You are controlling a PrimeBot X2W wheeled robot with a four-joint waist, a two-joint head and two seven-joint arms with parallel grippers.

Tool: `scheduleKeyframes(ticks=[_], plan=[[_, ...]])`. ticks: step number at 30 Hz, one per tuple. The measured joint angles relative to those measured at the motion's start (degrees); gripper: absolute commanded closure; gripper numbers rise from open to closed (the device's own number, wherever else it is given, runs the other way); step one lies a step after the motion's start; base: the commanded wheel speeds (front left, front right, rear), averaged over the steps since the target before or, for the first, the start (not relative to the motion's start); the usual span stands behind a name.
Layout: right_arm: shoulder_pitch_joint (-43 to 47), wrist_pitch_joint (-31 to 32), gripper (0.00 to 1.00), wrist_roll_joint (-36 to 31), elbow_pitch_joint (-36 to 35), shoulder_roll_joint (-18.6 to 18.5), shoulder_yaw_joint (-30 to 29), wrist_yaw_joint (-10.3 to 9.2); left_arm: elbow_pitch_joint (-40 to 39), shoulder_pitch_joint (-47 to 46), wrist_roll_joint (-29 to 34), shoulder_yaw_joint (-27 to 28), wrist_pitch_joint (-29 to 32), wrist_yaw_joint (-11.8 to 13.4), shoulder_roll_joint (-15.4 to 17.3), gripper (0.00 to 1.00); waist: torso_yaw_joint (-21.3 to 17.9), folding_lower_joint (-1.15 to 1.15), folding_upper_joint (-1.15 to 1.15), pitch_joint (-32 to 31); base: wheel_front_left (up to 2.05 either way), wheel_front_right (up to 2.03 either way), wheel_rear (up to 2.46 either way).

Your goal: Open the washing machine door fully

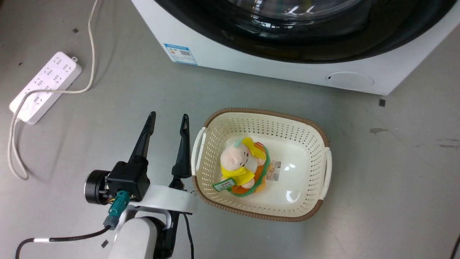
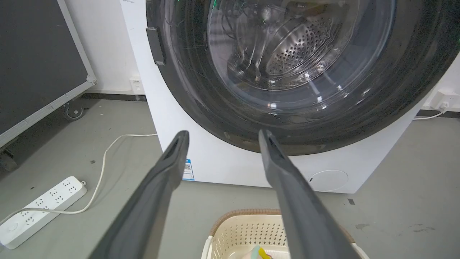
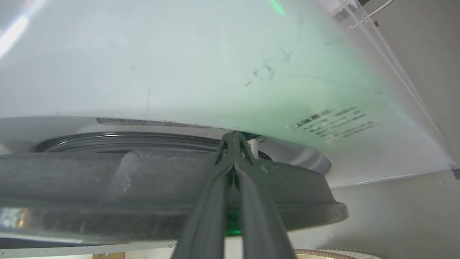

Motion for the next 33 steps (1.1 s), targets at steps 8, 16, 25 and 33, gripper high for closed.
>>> scheduleKeyframes(ticks=[8, 16, 25, 33], plan=[[-3.81, 6.24, 1.00, -0.07, 4.42, -1.83, -3.99, 0.00, 0.11, -0.71, -0.60, -0.91, -0.89, 0.71, 0.00, 0.00, 1.36, 0.00, 0.00, 0.64, 0.00, 0.00, 0.00], [-1.62, 11.43, 1.00, -0.27, 7.61, -1.86, -6.26, 0.01, 0.62, -0.72, -0.55, -0.87, -1.87, 0.92, 0.00, 0.00, 1.16, 0.00, 0.00, -2.04, 0.00, 0.00, 0.00], [4.00, 18.26, 1.00, 2.26, 7.57, 1.47, -8.05, 0.01, 1.90, -0.55, -0.35, -0.98, -2.65, 0.86, 0.00, 0.00, 0.13, 0.00, 0.00, -6.59, 0.00, 0.00, 0.00], [14.59, 22.88, 1.00, 5.37, 4.49, 4.74, -5.25, 0.03, 3.87, 2.91, 0.89, -0.23, -2.65, 0.41, 0.00, 0.00, -1.07, -0.01, 0.00, -12.75, 0.00, 0.00, 0.00]])
